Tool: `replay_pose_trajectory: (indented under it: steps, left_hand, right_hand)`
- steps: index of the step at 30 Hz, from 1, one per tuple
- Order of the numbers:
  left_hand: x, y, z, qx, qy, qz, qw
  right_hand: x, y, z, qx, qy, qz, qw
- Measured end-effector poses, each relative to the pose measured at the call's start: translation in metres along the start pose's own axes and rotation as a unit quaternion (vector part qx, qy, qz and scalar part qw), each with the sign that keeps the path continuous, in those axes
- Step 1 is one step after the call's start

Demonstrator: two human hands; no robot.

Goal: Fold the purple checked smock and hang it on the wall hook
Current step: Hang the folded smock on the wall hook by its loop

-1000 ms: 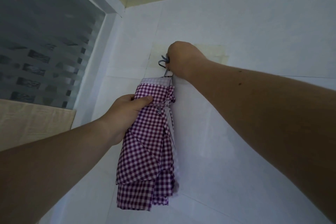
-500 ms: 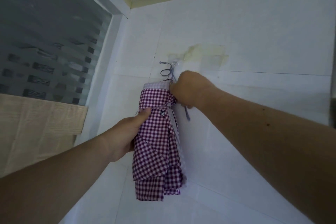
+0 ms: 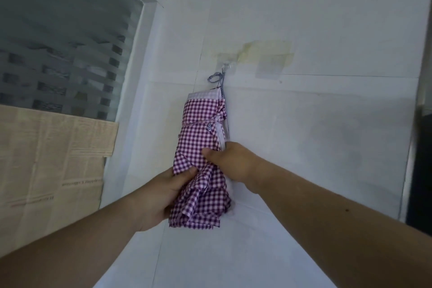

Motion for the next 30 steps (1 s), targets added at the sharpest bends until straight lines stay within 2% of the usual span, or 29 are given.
replay_pose_trajectory:
  steps: [4,8,11,15,18,20,25,28,30]
  left_hand:
    - [-0.003,0.001,-0.004,0.008,-0.006,0.029,1.000]
    - [-0.012,0.001,-0.003,0.003,0.005,0.041,0.999]
    - [-0.014,0.000,-0.005,0.000,0.015,0.045,0.999]
    - [-0.019,0.003,0.007,-0.016,0.063,0.113,0.991]
    - [-0.015,0.002,0.042,0.025,0.057,0.125,0.990]
    - [-0.014,0.003,0.057,0.061,0.055,0.131,0.988]
    - [-0.014,0.011,0.047,0.104,0.053,0.144,0.983]
    - [-0.015,0.007,0.062,0.142,0.015,0.160,0.977]
    - [-0.013,0.009,0.060,0.144,0.028,0.159,0.976]
  right_hand:
    - [0.006,0.002,0.011,-0.019,-0.088,0.039,0.995]
    - [0.010,-0.002,0.004,0.028,-0.025,-0.023,0.999]
    - [0.012,-0.005,0.008,0.032,-0.024,-0.020,0.999]
    - [0.010,-0.004,-0.001,0.011,-0.028,-0.034,0.999]
    - [0.012,-0.001,-0.007,-0.027,-0.047,-0.021,0.998]
    - [0.017,-0.005,0.002,-0.021,-0.040,-0.012,0.999]
    - [0.014,-0.003,0.004,-0.023,-0.084,-0.031,0.996]
    - [0.001,0.006,-0.011,-0.043,-0.061,0.001,0.997]
    - [0.006,0.000,-0.007,-0.047,-0.071,0.001,0.996]
Point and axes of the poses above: each hand's wrist, its own y-axis towards the middle knuckle, its own x-axis out of the palm, z = x × y, the point moved 6 cm from there along y, towards the middle knuckle, and after that the axes turned 14 degrees about -x, right-handed, at the moved point
